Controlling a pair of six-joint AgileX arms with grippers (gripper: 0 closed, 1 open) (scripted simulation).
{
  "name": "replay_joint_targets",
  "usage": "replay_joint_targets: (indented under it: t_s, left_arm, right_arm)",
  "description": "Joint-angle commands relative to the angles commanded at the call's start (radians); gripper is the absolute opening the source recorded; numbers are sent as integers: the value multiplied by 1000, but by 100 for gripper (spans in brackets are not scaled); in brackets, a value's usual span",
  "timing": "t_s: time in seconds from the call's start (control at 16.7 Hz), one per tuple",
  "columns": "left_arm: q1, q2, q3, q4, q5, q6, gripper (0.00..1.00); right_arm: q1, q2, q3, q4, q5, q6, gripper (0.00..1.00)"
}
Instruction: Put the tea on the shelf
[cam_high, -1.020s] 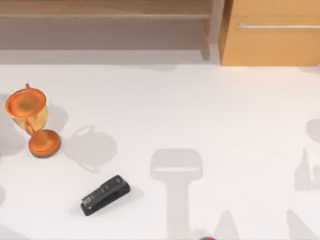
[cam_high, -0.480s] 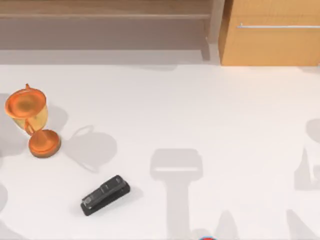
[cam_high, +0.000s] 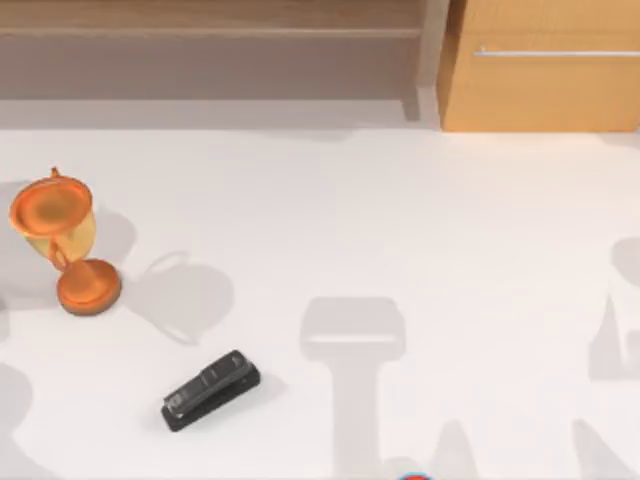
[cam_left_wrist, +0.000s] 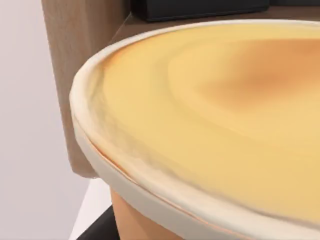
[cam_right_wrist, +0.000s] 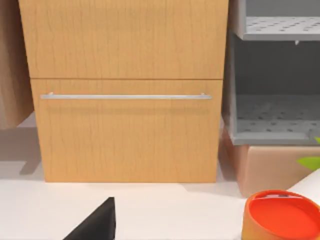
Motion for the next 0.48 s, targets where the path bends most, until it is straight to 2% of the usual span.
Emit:
replay_joint_targets:
  t_s: [0.24, 0.48]
  left_arm:
    - [-35, -75, 88, -31, -106, 5, 0]
    - [-124, -144, 198, -145, -254, -3, 0]
  right_arm:
    - [0, 0, 0, 0, 0, 0, 100]
    - [0, 0, 0, 0, 0, 0, 100]
